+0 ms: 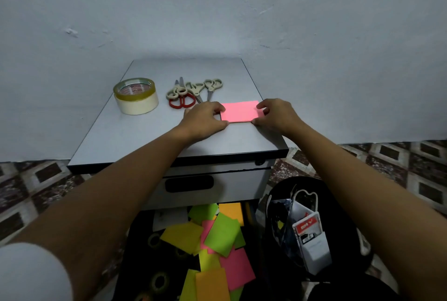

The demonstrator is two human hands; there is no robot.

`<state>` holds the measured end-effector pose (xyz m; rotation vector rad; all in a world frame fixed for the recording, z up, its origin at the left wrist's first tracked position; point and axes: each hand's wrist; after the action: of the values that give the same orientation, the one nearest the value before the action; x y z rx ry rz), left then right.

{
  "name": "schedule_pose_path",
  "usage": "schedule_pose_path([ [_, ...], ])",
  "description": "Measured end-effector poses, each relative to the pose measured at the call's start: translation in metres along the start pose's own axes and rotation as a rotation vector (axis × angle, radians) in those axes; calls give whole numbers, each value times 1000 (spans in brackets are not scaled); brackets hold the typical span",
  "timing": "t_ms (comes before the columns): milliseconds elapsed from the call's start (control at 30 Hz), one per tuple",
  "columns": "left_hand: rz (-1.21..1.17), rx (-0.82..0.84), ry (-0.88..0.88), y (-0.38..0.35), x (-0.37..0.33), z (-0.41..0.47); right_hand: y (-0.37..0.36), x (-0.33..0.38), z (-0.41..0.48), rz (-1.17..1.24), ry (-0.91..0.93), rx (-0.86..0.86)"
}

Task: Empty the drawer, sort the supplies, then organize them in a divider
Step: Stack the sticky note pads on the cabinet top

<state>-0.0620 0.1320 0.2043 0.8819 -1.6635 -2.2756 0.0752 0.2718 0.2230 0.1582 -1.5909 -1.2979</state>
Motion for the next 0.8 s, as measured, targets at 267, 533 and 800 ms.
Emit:
schedule_pose_path([
  [267, 4, -15, 18, -1, 1, 4, -4, 0, 1, 12, 18, -31],
  [533, 4, -30, -5, 0, 0, 0, -9, -2, -1, 64, -9, -66],
  [800, -100, -52, -6, 9, -3, -25, -12, 7, -24, 84, 71, -125],
])
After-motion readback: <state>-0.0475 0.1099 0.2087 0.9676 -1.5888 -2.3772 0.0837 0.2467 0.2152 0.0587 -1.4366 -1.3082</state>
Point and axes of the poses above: each hand's wrist, its own z-axis towards the middle knuckle, its own y-axis out of the back of the hand, x = y × z, and after that the axes turned 11 degrees about z, right-handed
